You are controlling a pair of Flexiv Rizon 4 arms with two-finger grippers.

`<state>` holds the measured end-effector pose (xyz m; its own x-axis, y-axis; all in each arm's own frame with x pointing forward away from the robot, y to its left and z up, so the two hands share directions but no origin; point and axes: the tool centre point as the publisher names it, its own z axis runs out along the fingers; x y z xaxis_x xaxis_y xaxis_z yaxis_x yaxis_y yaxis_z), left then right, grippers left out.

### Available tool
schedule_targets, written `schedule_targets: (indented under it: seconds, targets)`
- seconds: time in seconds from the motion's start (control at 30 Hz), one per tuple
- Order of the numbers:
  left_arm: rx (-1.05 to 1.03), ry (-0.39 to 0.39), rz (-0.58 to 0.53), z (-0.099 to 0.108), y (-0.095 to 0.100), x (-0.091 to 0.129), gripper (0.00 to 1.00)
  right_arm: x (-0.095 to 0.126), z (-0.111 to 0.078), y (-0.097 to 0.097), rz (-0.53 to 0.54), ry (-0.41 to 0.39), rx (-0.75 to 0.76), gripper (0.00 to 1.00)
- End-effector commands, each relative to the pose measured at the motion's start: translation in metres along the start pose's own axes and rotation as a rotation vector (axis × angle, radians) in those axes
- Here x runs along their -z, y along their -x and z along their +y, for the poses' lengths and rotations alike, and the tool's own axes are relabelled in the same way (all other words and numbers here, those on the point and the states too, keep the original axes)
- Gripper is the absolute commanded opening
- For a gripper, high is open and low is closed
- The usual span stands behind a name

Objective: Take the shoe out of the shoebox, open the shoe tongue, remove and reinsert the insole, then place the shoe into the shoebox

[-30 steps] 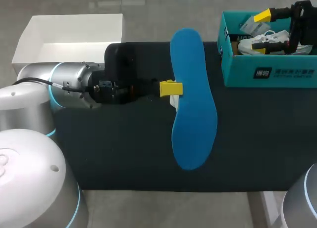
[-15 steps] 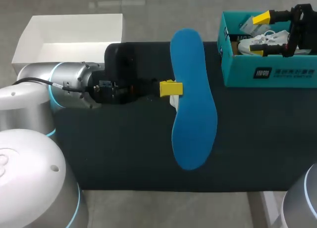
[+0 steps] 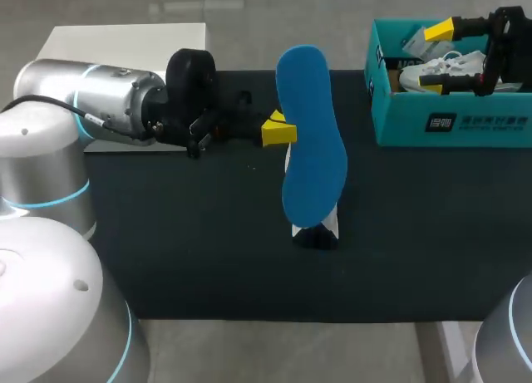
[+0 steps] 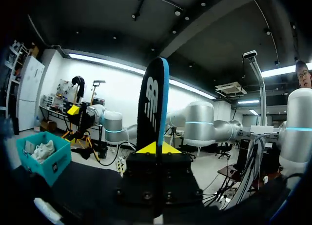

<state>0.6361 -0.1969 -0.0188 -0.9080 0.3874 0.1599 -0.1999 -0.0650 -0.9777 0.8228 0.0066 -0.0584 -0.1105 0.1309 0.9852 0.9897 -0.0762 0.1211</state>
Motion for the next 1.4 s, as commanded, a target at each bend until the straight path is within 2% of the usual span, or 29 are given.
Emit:
schedule_targets:
  seconds: [0.03,0.4,0.47,0.53,0.67,0.9,0.93,0.97,1.37,1.4]
  targets:
    - [-0.604,0.218,-0.040,-0.007,0.017,-0.002,0.00,-0.001,0.000,0.000,-0.002,0.002,-0.001,1.00]
    - [-0.604,0.218,-0.040,-0.007,0.017,-0.002,0.00,-0.001,0.000,0.000,-0.002,0.002,-0.001,1.00]
    - [-0.860,0.271,-0.030,0.002,0.026,0.000,0.00,-0.001,0.000,0.000,-0.002,0.002,-0.001,1.00]
    - [-1.022,0.299,-0.085,0.008,0.036,0.001,0.00,-0.001,0.000,0.000,-0.002,0.002,-0.001,1.00]
    - [-1.350,0.354,-0.105,0.012,0.051,0.004,0.00,-0.001,0.000,0.000,-0.002,0.002,-0.001,1.00]
    - [-1.754,0.460,0.046,0.005,0.070,0.017,0.00,-0.001,0.000,0.000,-0.002,0.002,-0.001,1.00]
    - [-1.786,0.468,0.037,0.004,0.071,0.018,0.00,-0.001,0.000,0.000,-0.002,0.002,-0.001,1.00]
    - [-1.771,0.465,0.009,0.001,0.072,0.018,0.00,-0.001,0.000,0.000,-0.002,0.002,-0.001,1.00]
    - [-1.771,0.465,0.009,0.001,0.072,0.018,0.00,-0.001,0.000,0.000,-0.002,0.002,-0.001,1.00]
    - [-1.814,0.506,0.040,0.005,0.075,0.019,0.00,-0.001,0.000,0.000,-0.002,0.002,-0.001,1.00]
